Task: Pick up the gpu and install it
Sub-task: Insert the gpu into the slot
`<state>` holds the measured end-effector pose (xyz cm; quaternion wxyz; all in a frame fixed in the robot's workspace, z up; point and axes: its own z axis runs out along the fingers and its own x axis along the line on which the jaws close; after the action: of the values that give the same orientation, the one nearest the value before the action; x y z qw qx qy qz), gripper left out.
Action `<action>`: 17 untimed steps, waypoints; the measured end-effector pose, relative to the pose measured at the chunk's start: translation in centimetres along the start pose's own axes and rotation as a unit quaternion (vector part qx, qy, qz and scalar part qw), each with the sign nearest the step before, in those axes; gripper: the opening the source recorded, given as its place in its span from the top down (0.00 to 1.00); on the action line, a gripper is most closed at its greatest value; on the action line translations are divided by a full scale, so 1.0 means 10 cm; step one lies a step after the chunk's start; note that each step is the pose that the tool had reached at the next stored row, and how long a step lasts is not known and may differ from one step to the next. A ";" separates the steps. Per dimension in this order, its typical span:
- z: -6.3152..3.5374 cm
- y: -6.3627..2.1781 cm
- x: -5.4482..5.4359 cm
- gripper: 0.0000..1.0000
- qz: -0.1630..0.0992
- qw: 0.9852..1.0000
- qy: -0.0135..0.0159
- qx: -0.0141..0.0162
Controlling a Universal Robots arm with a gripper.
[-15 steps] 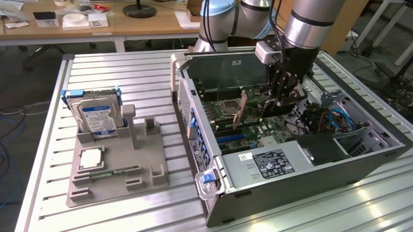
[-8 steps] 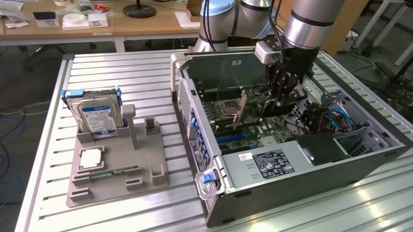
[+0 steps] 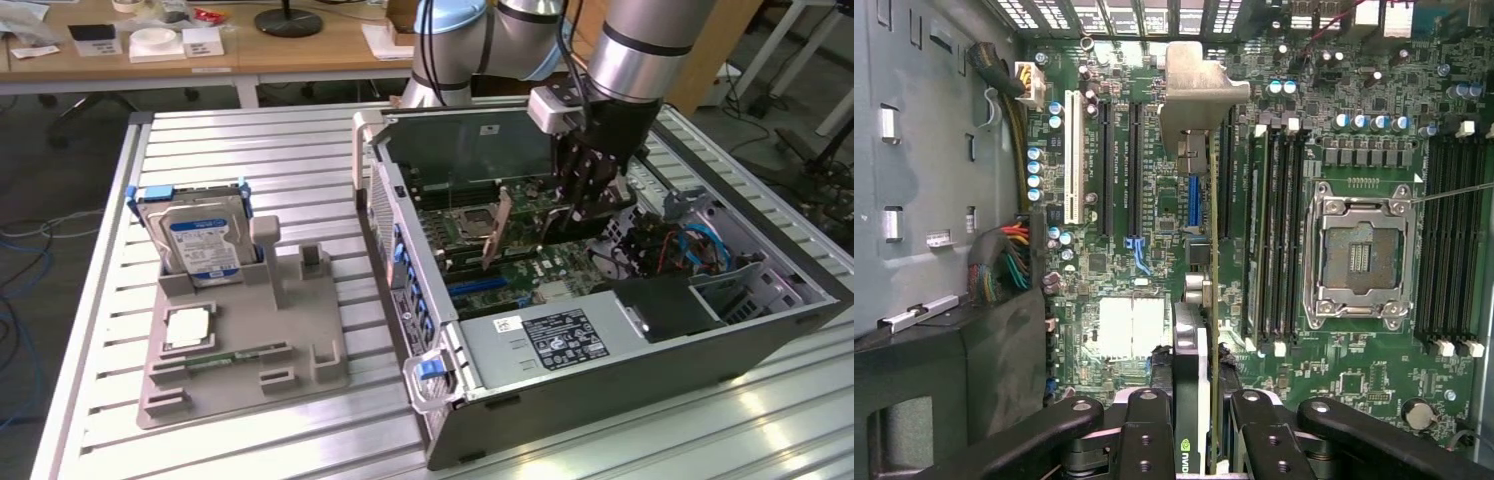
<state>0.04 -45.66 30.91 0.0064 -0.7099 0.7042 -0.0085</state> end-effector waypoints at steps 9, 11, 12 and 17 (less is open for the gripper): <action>0.014 0.000 0.00 0.73 0.000 1.000 0.000 0.000; 0.016 0.000 0.00 0.73 0.000 1.000 0.000 0.000; 0.025 0.000 0.00 0.73 0.000 1.000 0.000 0.000; 0.065 0.002 0.00 0.73 0.000 1.000 0.000 0.000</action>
<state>0.03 -45.67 30.26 0.0065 -0.7100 0.7041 -0.0086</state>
